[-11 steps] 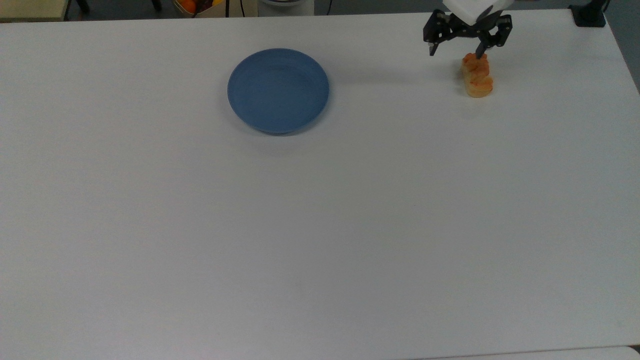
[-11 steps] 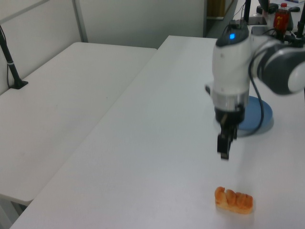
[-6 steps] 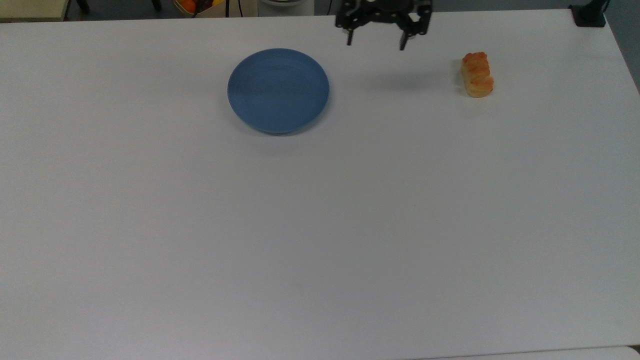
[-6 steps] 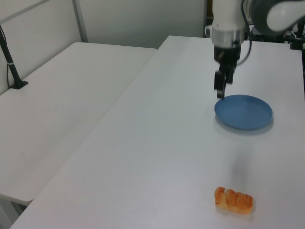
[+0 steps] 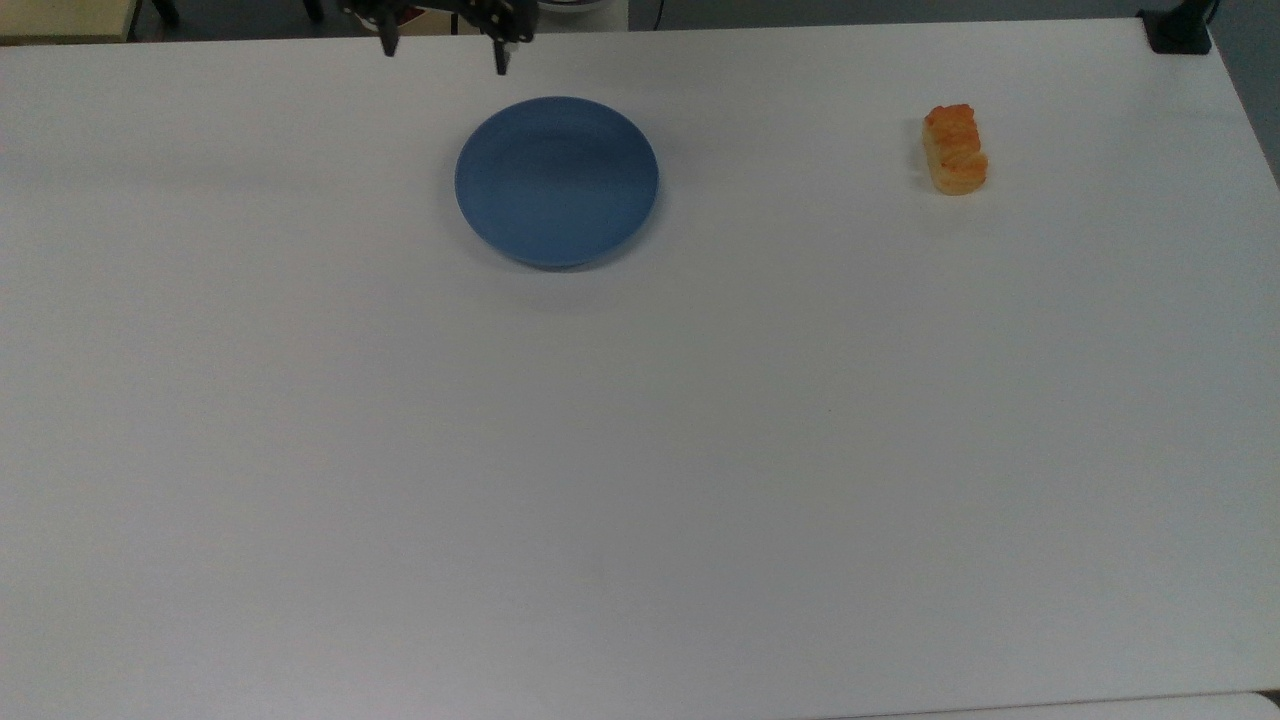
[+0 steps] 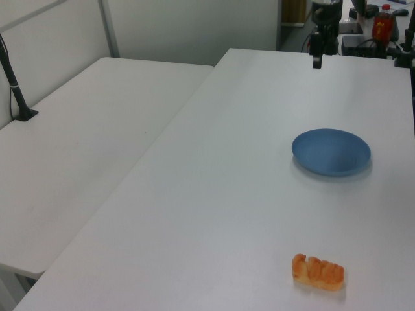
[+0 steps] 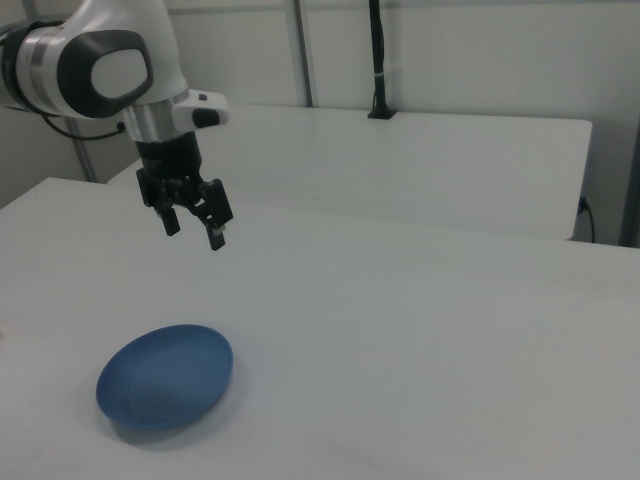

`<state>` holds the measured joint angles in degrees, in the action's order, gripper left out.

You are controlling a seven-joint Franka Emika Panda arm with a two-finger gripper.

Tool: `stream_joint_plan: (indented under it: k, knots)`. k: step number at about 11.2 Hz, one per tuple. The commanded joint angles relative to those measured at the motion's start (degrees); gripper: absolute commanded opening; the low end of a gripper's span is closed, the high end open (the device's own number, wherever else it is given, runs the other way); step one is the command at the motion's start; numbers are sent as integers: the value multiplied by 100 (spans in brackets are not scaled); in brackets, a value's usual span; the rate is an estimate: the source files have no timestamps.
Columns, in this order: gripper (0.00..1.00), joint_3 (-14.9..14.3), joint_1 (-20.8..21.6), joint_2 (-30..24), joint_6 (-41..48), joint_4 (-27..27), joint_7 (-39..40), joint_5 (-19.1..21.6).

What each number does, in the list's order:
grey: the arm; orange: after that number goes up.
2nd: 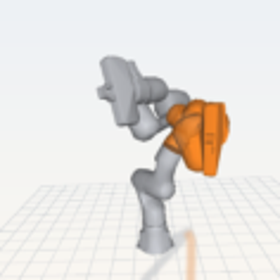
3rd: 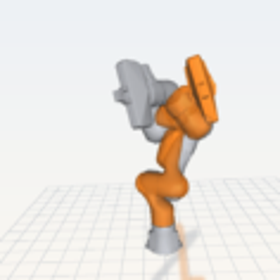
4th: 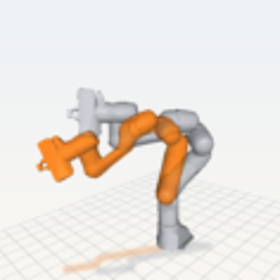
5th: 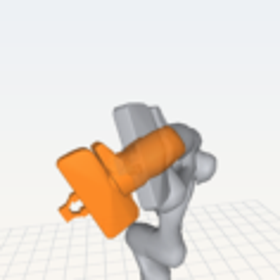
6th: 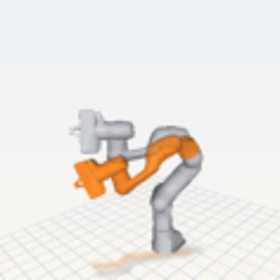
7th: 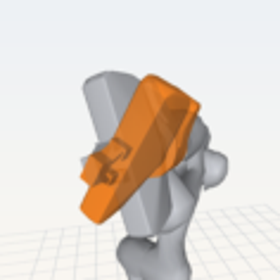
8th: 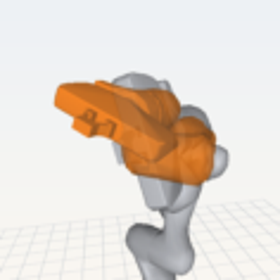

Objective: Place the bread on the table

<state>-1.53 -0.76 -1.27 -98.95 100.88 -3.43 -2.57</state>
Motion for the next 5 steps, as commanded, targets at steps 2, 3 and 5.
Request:
stream_joint_plan:
  k: [2, 3, 5]
  knots:
    - [100, -348, 190, -67, 113, -43, 352, 90]
    - [100, -418, 199, -40, 78, -51, 300, 90]
    - [100, -428, 277, -49, 112, -51, 273, 81]
